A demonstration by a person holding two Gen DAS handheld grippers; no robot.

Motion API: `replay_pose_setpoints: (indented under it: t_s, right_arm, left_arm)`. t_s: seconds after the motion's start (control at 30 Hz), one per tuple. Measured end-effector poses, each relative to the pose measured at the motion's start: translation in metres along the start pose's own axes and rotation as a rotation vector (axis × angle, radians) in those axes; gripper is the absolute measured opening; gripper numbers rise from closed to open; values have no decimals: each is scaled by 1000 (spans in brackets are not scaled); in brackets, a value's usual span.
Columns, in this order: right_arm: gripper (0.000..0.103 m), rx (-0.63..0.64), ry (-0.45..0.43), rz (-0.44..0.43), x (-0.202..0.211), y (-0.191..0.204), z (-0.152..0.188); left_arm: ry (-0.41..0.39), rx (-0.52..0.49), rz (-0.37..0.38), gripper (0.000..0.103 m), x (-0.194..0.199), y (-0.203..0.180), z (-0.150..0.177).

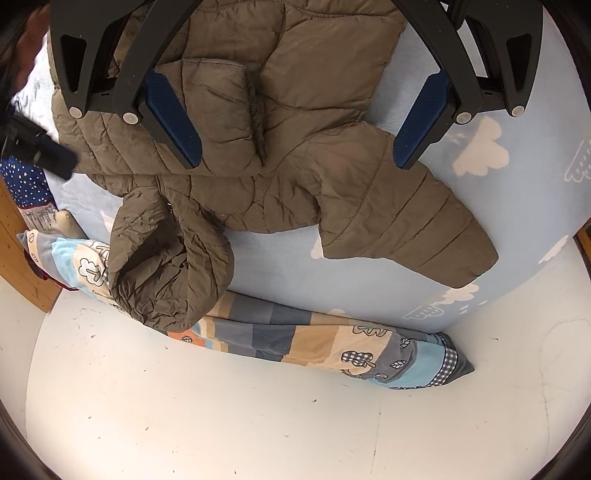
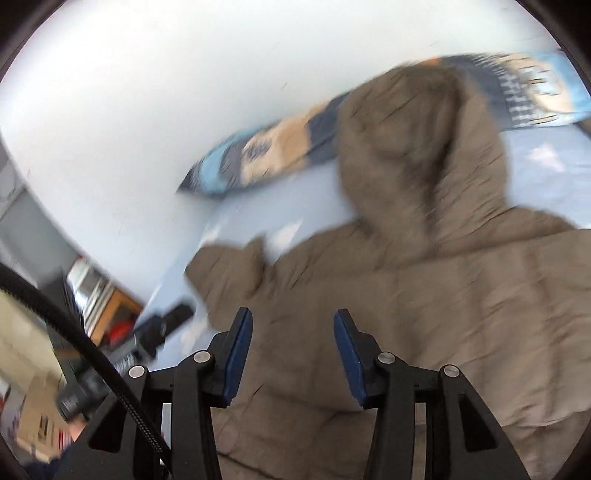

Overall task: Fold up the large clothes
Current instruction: 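Lift the gripped sleeve with the right tool and fold it across the jacket body, then open the right tool to release the sleeve while the left tool grasps the other sleeve cuff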

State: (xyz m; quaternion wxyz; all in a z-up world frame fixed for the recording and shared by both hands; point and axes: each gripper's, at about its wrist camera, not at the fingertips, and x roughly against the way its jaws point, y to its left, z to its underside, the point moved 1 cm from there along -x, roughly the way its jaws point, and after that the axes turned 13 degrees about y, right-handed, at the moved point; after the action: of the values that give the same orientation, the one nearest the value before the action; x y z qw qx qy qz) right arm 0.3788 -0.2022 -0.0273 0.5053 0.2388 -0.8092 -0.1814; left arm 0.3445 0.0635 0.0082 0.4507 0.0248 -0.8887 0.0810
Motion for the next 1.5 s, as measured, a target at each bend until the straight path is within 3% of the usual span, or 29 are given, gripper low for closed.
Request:
replay_pose_setpoints:
  t_s: [0.07,0.17,0.23,0.3,0.37,0.57,0.7,0.87,1.0,1.1,1.27,1.37,1.5]
  right_arm:
    - [50,-71,-47,54,19,-23,-6]
    - [50,-200,-79,238,47,-70,-4]
    - [43,-269,-72,349,57,-101,2]
    - [29,-318,-55,445,62,-127,7]
    - [24,-382,-49,471,68,-147,13]
    - [20,-479,-11,555,72,-167,25]
    - [19,-471,43,554,52,-175,25]
    - [20,-476,106,533,23,-187,28]
    - [20,-462,140,535,16,-192,25]
    - [21,-463,116,493,27,-184,23]
    - [21,-347,46,437,58,-138,21]
    - [21,-278,13,415,70,-106,28]
    - [21,-210,39,408,49,-75,40]
  left_arm:
    - [10,-9,7,103,-2,-3,0]
    - [38,-36,28,103,-10,-12,1]
    - [65,-69,43,103,-18,-21,2]
    - [104,-106,83,103,-28,-33,2]
    - [145,-126,129,103,-36,-43,3]
    - [200,-216,160,103,-56,-72,16]
    - [232,-261,95,103,-80,-83,22]
    - [314,-231,0,103,-121,-77,23]
    - [358,-179,10,103,-138,-72,19]
    - [337,-157,52,103,-123,-70,11]
    - [245,-123,119,103,-83,-58,-3]
    - [256,-114,134,103,-81,-52,-4]
    - [316,-147,111,103,-96,-56,9]
